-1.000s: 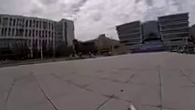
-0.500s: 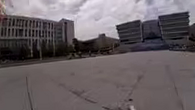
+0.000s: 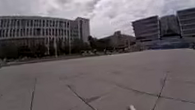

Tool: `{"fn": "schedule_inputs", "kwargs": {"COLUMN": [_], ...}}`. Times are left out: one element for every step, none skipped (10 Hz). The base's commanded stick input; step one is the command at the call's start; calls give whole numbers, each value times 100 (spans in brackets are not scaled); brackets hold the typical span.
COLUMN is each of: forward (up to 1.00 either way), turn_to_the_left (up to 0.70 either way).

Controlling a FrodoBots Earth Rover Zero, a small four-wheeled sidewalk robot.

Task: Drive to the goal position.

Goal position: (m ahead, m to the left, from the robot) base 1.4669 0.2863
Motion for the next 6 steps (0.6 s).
{"fn": "schedule_inputs", "kwargs": {"forward": [70, 70, 70, 70, 70, 70], "turn_to_the_left": [40, 40, 40, 40, 40, 40]}}
